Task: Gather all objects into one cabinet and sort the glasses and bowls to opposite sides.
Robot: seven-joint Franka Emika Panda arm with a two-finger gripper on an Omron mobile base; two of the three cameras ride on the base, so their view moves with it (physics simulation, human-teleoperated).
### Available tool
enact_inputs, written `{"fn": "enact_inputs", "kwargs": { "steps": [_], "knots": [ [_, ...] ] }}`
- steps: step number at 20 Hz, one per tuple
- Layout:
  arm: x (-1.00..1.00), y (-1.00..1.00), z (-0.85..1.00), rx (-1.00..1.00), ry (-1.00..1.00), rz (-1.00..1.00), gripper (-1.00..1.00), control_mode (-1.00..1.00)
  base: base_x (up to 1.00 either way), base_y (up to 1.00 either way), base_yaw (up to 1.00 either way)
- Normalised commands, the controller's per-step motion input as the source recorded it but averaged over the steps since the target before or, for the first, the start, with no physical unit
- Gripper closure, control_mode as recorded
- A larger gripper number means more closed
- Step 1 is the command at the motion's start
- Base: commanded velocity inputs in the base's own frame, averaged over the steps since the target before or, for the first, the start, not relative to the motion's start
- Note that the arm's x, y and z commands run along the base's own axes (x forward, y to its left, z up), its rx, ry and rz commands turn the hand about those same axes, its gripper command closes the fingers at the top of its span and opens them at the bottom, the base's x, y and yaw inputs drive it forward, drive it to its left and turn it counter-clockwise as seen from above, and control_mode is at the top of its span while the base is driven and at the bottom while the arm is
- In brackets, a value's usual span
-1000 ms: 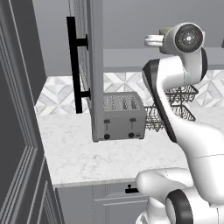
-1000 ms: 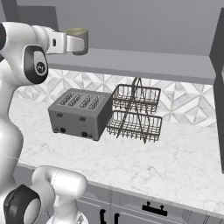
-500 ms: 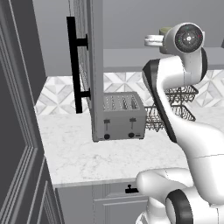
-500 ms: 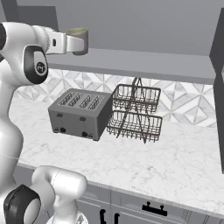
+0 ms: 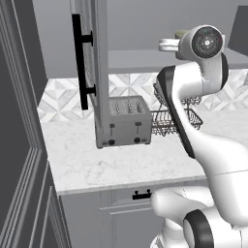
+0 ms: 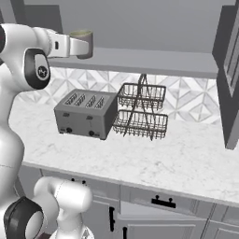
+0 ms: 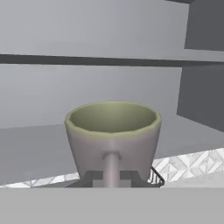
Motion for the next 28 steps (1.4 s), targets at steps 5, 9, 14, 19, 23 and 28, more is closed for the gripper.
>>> {"fn": "enact_inputs", "kwargs": {
  "steps": [5,9,14,19,23,28],
  "knots": [
    [0.00,0.00,0.00,0.00,0.00,0.00,1.00,1.00,-0.51,-0.07,-0.31],
    [0.00,0.00,0.00,0.00,0.00,0.00,1.00,1.00,-0.58,-0.07,-0.34],
    [0.00,0.00,0.00,0.00,0.00,0.00,1.00,1.00,-0.69,-0.10,-0.36],
    [0.00,0.00,0.00,0.00,0.00,0.00,1.00,1.00,-0.75,-0.10,-0.38],
    [0.00,0.00,0.00,0.00,0.00,0.00,1.00,1.00,-0.59,-0.07,-0.35],
    [0.00,0.00,0.00,0.00,0.00,0.00,1.00,1.00,-0.23,-0.11,-0.29]
  ]
}}
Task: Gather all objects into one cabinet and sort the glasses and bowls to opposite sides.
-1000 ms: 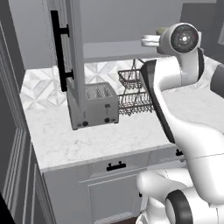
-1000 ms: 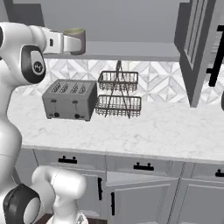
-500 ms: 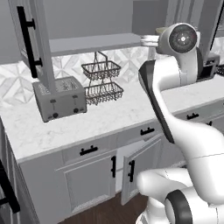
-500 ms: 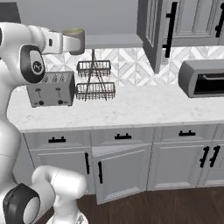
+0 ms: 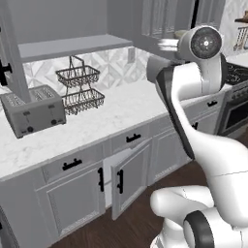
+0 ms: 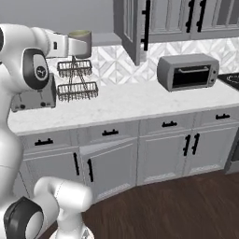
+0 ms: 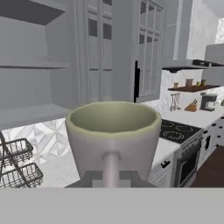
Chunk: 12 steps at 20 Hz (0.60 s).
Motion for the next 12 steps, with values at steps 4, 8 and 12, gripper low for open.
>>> {"fn": "enact_inputs", "kwargs": {
  "steps": [4,8,12],
  "knots": [
    [0.00,0.00,0.00,0.00,0.00,0.00,1.00,1.00,-0.37,-0.30,-0.41],
    [0.00,0.00,0.00,0.00,0.00,0.00,1.00,1.00,-0.53,-0.33,-0.46],
    [0.00,0.00,0.00,0.00,0.00,0.00,1.00,1.00,-0.38,-0.34,-0.45]
  ]
}}
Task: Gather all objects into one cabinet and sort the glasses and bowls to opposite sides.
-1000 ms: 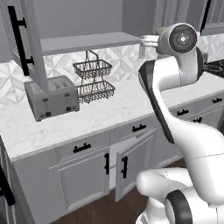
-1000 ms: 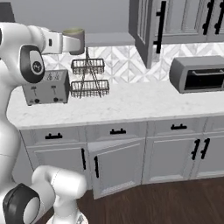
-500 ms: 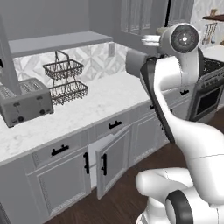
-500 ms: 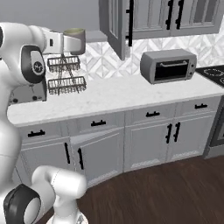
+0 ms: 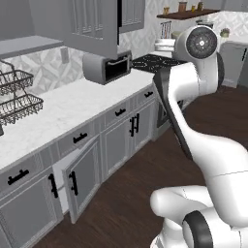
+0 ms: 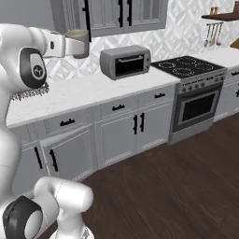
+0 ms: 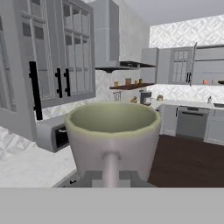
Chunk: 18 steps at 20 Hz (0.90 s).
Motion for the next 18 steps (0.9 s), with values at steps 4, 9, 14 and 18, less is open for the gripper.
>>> {"fn": "enact_inputs", "kwargs": {
  "steps": [4,9,14,18],
  "knots": [
    [0.00,0.00,0.00,0.00,0.00,0.00,1.00,1.00,0.02,-0.52,-0.33],
    [0.00,0.00,0.00,0.00,0.00,0.00,1.00,1.00,0.41,-0.78,0.03],
    [0.00,0.00,0.00,0.00,0.00,0.00,1.00,1.00,0.23,-0.98,0.16],
    [0.00,0.00,0.00,0.00,0.00,0.00,1.00,1.00,0.11,-0.62,0.12]
  ]
}}
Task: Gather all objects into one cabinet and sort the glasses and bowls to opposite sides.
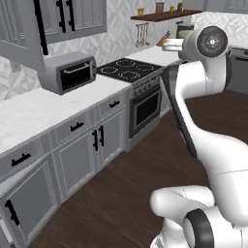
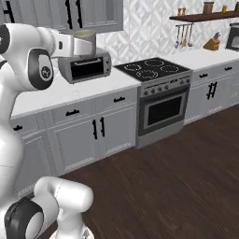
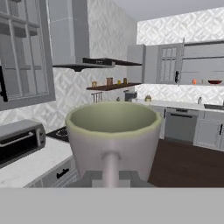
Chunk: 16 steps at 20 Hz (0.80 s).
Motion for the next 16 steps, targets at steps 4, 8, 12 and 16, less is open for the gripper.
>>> {"fn": "enact_inputs", "kwargs": {
  "steps": [4,8,12,16],
  "knots": [
    [0.00,0.00,0.00,0.00,0.00,0.00,1.00,1.00,0.11,-0.22,0.04],
    [0.00,0.00,0.00,0.00,0.00,0.00,1.00,1.00,0.51,-0.93,0.15],
    [0.00,0.00,0.00,0.00,0.00,0.00,1.00,1.00,0.63,-1.00,0.10],
    [0.00,0.00,0.00,0.00,0.00,0.00,1.00,1.00,0.12,-1.00,-0.15]
  ]
}}
